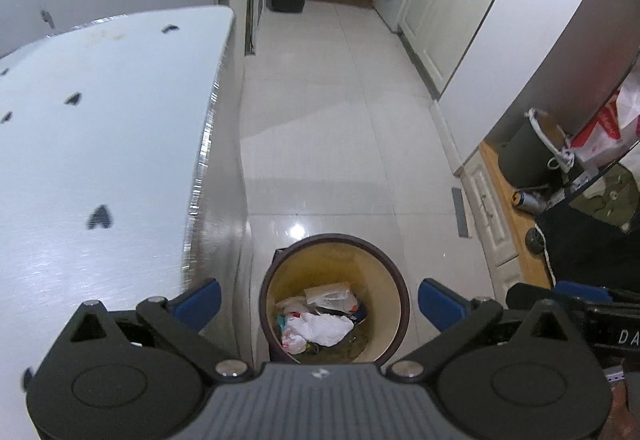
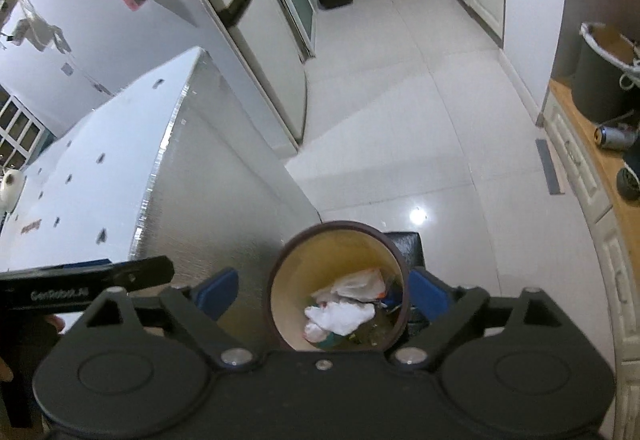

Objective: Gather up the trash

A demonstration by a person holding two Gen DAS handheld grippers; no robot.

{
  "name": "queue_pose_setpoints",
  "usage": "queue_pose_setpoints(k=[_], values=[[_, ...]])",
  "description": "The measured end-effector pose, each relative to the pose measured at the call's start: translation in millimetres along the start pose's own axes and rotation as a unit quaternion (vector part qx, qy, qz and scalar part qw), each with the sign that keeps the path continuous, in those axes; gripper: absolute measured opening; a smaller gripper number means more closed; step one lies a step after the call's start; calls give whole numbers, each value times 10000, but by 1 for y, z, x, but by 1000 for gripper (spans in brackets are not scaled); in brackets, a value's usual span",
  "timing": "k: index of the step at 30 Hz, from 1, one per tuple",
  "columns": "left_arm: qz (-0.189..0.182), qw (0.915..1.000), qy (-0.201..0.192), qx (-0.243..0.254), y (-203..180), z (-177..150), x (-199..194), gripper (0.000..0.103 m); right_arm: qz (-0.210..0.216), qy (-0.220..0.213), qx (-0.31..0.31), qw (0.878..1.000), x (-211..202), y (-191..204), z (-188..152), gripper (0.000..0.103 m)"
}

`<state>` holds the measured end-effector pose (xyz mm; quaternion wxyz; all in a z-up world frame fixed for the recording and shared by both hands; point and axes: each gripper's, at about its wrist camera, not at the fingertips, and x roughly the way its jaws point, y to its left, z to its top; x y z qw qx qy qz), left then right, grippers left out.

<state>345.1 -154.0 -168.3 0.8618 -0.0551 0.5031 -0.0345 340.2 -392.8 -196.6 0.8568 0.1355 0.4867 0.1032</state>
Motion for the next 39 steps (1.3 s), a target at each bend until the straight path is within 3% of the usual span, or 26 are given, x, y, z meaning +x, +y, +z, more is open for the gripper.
queue_pose_setpoints(k=[6, 19, 31, 39], values=[[-24, 9997, -220, 50, 14, -13, -47, 103, -80, -270, -184, 9994, -37, 27, -10, 103], [-81, 9977, -621, 245, 36, -62, -131, 103, -347, -796, -390, 9955, -109, 79, -55, 103], [-100, 9953, -861, 440, 47, -105, -178, 103, -501, -1187, -403, 9908, -164, 114, -108, 103], [-63, 9936, -1059, 384, 43, -119, -198, 103, -729, -1383, -472, 9866, -185, 119, -122, 103]])
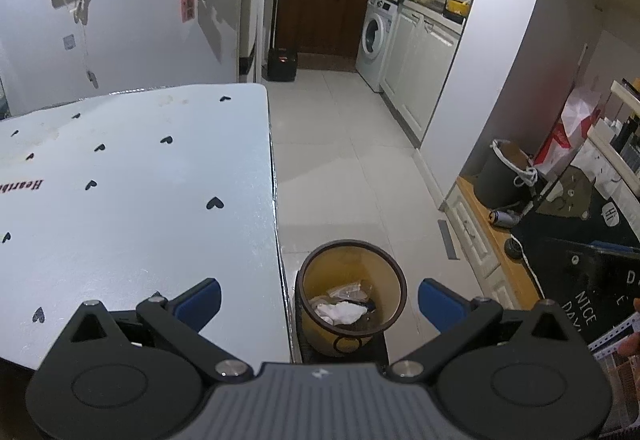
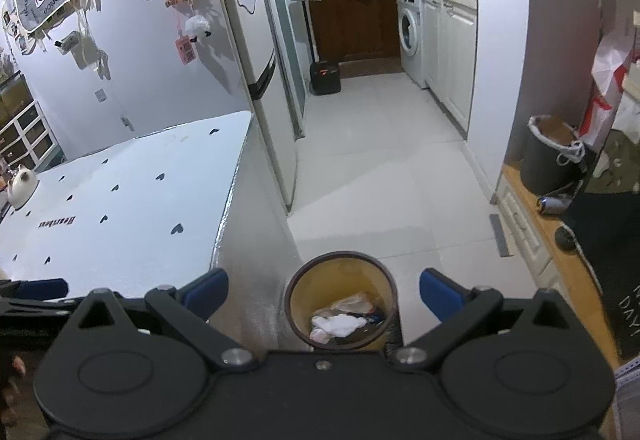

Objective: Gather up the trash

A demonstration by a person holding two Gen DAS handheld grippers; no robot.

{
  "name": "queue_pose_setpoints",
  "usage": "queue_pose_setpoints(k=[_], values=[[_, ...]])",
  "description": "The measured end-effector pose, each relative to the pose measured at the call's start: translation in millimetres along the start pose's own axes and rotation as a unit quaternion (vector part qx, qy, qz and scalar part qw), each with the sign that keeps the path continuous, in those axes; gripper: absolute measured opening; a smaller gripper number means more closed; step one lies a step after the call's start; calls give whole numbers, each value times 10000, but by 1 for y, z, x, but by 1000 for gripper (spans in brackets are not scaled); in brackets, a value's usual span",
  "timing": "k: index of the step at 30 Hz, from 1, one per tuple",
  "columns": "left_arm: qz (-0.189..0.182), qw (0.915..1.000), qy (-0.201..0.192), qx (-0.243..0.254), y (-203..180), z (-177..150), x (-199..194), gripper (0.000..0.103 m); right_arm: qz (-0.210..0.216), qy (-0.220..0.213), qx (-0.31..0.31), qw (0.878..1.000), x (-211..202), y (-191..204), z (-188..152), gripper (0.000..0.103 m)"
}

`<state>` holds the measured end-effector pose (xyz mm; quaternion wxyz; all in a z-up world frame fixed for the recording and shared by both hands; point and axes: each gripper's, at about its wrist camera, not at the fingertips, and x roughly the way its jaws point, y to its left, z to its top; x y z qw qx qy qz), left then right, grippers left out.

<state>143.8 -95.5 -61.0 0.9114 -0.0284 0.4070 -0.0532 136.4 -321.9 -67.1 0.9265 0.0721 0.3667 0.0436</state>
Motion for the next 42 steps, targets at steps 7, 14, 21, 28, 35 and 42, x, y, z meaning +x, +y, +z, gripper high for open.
queue_pose_setpoints(k=[7, 14, 21, 28, 35, 42], values=[[97, 9999, -101, -93, -11, -2, -8, 103, -65, -1, -203, 9998, -9, -10, 4, 103], [163, 9995, -171, -208, -18, -2, -14, 103, -31, 49, -303, 9995, -13, -19, 5, 103], [155, 9995, -172, -196, -22, -2, -15, 103, -50, 74, -267, 9996, -15, -24, 4, 103], [150, 9996, -176, -161, -24, 0, -16, 103, -112, 34, -321, 9994, -18, -24, 5, 103], [165, 9996, -169, -178, -24, 1, -17, 103, -183, 5, -340, 9993, -21, -24, 6, 103], [173, 9995, -163, -212, -20, 2, -17, 103, -199, -2, -373, 9991, -22, -23, 5, 103]])
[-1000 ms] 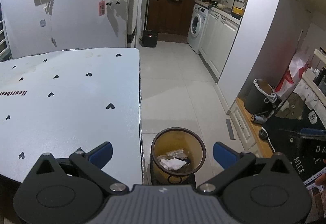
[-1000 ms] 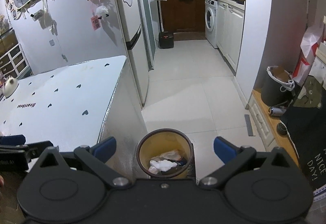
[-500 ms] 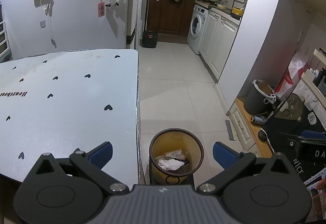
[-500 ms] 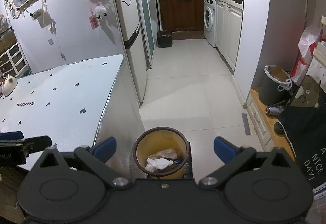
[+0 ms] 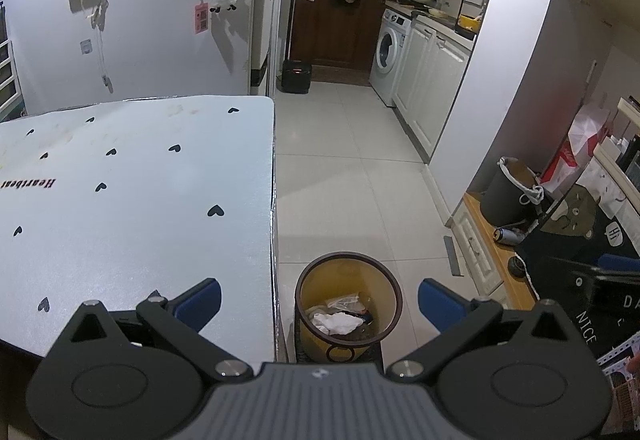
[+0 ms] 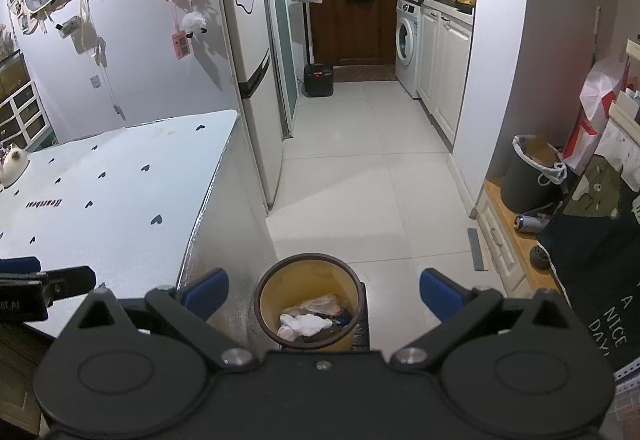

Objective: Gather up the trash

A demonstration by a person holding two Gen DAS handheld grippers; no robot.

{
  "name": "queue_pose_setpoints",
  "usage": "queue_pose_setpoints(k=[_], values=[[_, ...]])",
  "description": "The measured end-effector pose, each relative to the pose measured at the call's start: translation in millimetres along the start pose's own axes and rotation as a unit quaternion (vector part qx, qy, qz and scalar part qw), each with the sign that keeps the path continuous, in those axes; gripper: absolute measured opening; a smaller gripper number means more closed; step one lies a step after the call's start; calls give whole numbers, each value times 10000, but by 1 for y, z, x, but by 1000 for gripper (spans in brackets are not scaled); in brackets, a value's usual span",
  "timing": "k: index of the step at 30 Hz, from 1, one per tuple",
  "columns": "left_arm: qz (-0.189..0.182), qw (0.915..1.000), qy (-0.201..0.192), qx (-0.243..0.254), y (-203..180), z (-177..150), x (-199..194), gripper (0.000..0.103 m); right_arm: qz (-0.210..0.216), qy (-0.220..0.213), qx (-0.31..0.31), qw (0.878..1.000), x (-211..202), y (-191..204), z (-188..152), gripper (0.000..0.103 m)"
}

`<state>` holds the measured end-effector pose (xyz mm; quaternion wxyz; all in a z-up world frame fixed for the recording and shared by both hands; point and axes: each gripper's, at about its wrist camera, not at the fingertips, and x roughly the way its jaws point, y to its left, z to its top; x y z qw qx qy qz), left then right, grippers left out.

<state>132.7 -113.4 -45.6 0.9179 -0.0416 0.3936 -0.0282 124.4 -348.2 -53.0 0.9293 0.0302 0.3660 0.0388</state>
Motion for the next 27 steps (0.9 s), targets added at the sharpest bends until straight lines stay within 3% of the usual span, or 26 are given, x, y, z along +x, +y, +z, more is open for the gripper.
queue_pose_setpoints(k=[27], values=[[2, 10000, -11, 14, 0, 2, 0, 103, -15, -6, -7, 10000, 0, -1, 0, 103]])
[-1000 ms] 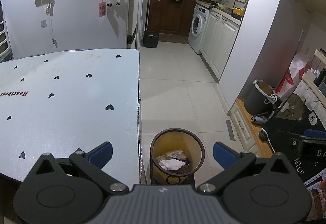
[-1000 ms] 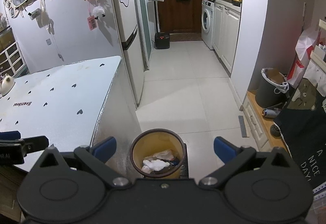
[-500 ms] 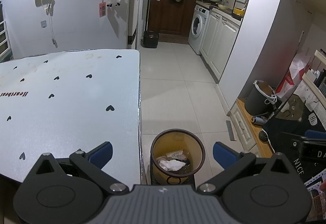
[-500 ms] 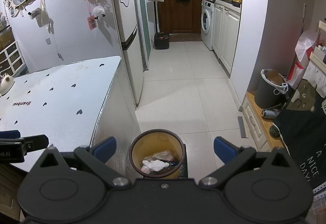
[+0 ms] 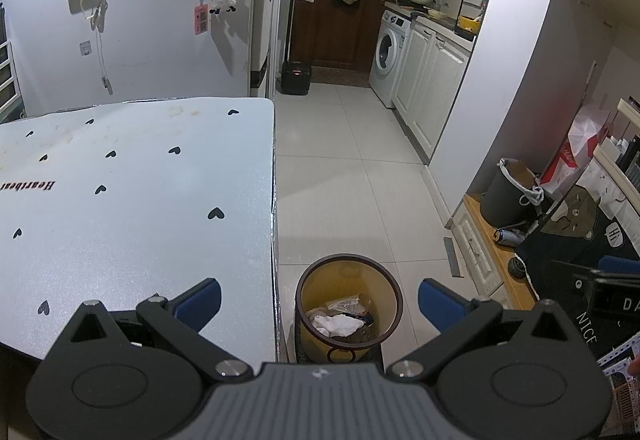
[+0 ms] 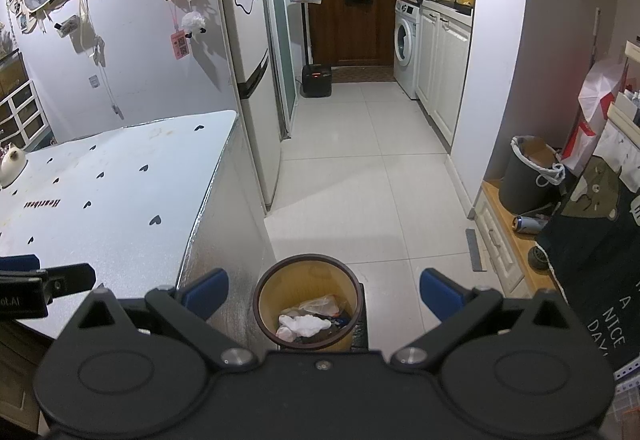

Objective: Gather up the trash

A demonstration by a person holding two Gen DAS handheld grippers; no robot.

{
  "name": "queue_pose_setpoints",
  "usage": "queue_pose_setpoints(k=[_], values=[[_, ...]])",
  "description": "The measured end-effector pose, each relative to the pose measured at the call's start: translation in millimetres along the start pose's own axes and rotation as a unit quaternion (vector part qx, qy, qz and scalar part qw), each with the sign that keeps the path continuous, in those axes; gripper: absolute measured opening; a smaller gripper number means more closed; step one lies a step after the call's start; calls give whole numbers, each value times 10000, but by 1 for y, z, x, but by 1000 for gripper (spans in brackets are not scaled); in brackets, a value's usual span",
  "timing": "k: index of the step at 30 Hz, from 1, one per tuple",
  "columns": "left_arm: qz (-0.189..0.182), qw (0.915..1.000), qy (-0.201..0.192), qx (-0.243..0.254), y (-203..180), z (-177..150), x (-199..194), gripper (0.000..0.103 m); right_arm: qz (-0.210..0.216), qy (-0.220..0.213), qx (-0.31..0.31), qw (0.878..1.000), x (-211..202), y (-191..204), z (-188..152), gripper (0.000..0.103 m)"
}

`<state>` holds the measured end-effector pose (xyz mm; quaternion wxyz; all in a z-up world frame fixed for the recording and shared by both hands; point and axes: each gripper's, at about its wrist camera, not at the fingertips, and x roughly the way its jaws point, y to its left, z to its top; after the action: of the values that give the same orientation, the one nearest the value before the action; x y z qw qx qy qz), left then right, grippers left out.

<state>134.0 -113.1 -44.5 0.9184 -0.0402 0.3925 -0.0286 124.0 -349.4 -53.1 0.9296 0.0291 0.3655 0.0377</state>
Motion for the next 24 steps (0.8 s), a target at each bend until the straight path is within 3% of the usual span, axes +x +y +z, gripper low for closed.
queue_pose_setpoints(k=[24], values=[[40, 10000, 7, -29, 3, 5, 1, 103, 27, 5, -36, 10000, 2, 0, 3, 103]])
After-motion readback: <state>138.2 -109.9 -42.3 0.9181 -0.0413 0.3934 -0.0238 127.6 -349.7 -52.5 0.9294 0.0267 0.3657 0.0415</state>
